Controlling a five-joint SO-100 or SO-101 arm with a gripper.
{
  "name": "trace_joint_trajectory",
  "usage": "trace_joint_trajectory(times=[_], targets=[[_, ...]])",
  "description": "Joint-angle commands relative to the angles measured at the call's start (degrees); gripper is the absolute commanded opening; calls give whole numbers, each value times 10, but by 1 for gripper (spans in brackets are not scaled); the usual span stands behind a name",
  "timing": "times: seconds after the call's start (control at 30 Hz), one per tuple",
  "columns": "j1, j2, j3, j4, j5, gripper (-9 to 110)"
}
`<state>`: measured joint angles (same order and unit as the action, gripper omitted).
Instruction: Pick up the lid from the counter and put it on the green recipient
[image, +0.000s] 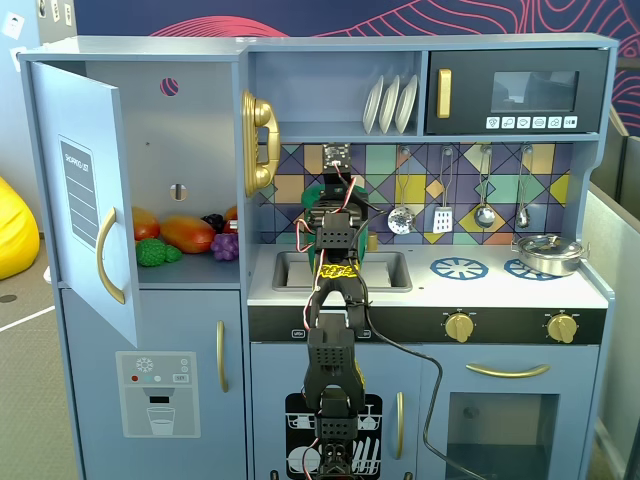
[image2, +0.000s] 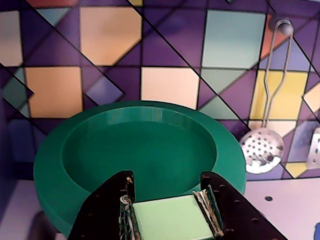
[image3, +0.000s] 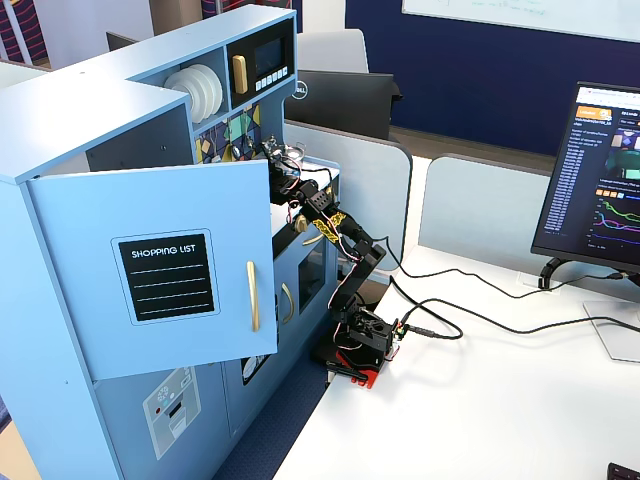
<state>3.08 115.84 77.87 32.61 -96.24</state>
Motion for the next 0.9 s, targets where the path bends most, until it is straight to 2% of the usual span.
trace_joint_trajectory(times=[0.0,0.87], targets=[[-9,-8,-37,-34,-12,0],[-16,-39,-22,-41,-18,0]])
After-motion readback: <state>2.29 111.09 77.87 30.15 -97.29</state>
